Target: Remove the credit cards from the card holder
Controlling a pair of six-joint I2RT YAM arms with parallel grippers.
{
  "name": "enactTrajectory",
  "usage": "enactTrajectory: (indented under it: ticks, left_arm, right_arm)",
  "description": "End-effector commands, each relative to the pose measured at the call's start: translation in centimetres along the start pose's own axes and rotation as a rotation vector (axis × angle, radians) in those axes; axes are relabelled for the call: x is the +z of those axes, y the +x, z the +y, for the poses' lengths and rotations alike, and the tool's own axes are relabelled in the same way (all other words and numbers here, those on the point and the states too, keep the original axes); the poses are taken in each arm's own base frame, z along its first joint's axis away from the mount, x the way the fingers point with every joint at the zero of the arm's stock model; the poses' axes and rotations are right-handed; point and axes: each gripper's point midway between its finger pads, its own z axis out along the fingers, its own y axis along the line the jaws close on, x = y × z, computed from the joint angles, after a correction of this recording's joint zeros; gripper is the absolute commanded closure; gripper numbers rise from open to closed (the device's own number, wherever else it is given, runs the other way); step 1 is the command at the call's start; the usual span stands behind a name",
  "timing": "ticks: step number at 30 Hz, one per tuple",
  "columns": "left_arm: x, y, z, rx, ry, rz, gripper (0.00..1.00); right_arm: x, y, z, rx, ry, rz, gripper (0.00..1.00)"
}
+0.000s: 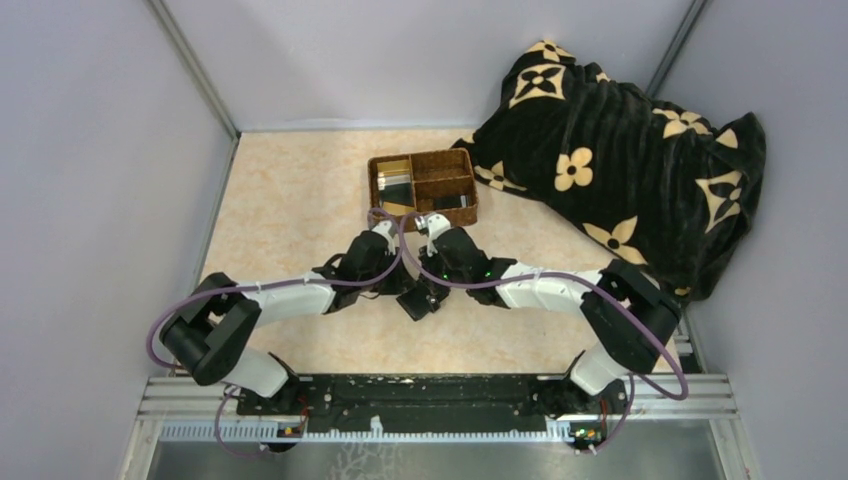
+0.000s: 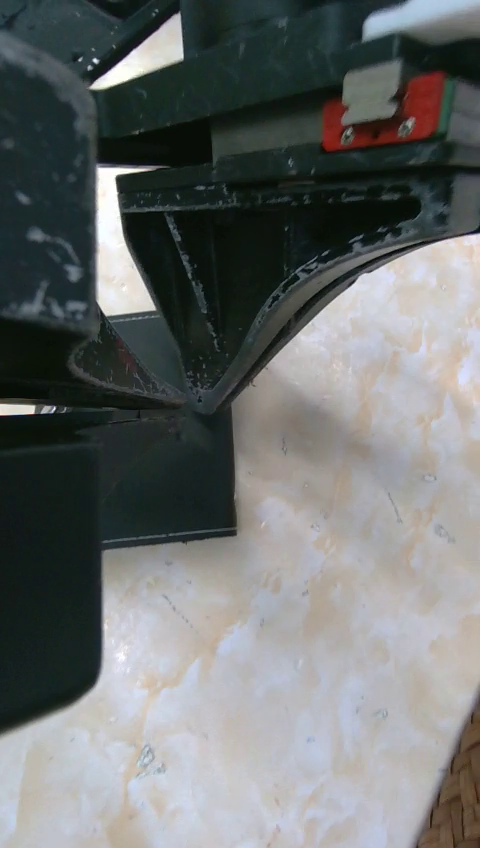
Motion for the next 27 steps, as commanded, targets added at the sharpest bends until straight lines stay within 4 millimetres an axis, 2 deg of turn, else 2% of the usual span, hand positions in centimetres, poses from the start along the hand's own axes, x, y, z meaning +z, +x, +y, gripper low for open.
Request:
enactTrajectory:
  ticks: [1, 4, 8, 16, 19, 27]
  left_arm:
    - [-1.2, -1.0, 0.7, 0.017, -0.043, -0.049, 0.91]
    - [-1.8, -1.5, 1.2, 0.032, -0.073, -0.076, 0.91]
    - [-2.2, -1.9, 1.6, 0.041, -0.094, -0.096, 0.9]
    - [-1.8, -1.9, 1.1, 0.038, -0.066, -0.085, 0.9]
    - [-1.9, -2.0, 1.0, 0.04, -0.063, -0.09, 0.9]
    - [-3.1, -2.1, 1.6, 0.035, -0.091, -0.106, 0.88]
  right_arm:
    - [0.5, -1.3, 1.8, -0.009, -0.063, -0.034, 1.0]
    - [0.1, 0.5, 1.6, -0.001, -0.065, 0.01, 1.0]
    - [-1.4, 2.7, 2.2, 0.025, -0.079, 0.038, 1.0]
    - [-4.1, 4.8, 1.7, 0.077, -0.06, 0.054, 1.0]
    - [-4.2, 5.7, 1.3, 0.081, -0.05, 0.067, 1.0]
    - [-3.0, 7.3, 0.9, 0.111, -0.042, 0.084, 1.0]
